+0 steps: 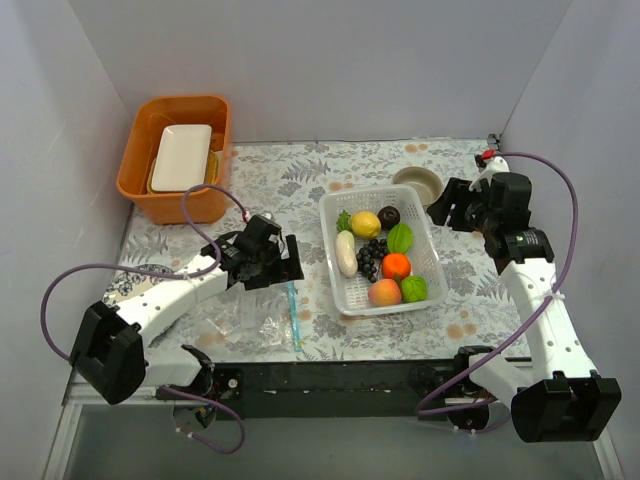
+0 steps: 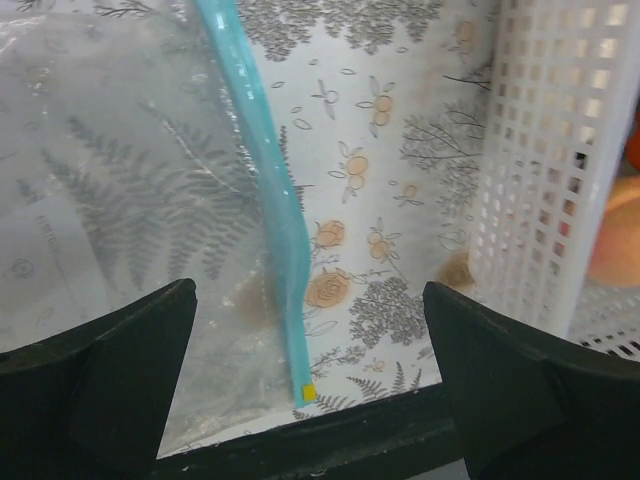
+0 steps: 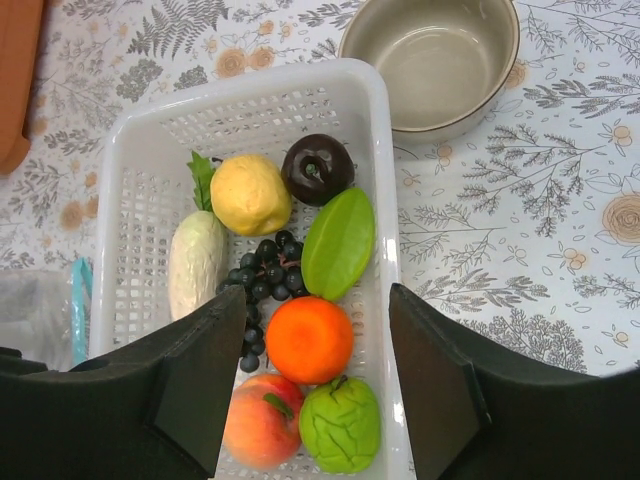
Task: Place the food in the zip-top bag and seal the zipper
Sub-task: Move the bin to the center of the board, then pick up the zipper food storage bag at the center of the board.
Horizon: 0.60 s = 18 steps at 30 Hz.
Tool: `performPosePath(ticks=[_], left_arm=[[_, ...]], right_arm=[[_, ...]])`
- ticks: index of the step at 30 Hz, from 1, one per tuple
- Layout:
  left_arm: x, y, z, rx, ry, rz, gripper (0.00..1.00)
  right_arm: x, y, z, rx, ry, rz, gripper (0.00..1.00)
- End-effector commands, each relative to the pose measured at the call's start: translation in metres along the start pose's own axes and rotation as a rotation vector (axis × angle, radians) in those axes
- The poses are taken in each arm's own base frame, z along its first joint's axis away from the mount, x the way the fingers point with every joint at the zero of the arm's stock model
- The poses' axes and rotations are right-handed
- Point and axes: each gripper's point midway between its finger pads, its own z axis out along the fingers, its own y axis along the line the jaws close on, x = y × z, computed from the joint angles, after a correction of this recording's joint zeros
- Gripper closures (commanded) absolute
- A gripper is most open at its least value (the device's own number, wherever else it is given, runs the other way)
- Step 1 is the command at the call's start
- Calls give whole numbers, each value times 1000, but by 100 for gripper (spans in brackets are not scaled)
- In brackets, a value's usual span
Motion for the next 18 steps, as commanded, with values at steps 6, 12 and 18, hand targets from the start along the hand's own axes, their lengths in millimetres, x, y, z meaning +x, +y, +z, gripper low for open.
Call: performPosePath(ticks=[6, 12, 18], left_arm=[[2, 10, 25, -195, -2, -15, 7], [8, 22, 36, -244, 2, -33, 23], [3, 19, 27, -213, -34, -39, 50]], right_arm=[[-21, 18, -18, -49, -25, 12, 33], [-18, 20, -20, -64, -21, 10, 33], [-17, 21, -19, -72, -17, 8, 34]])
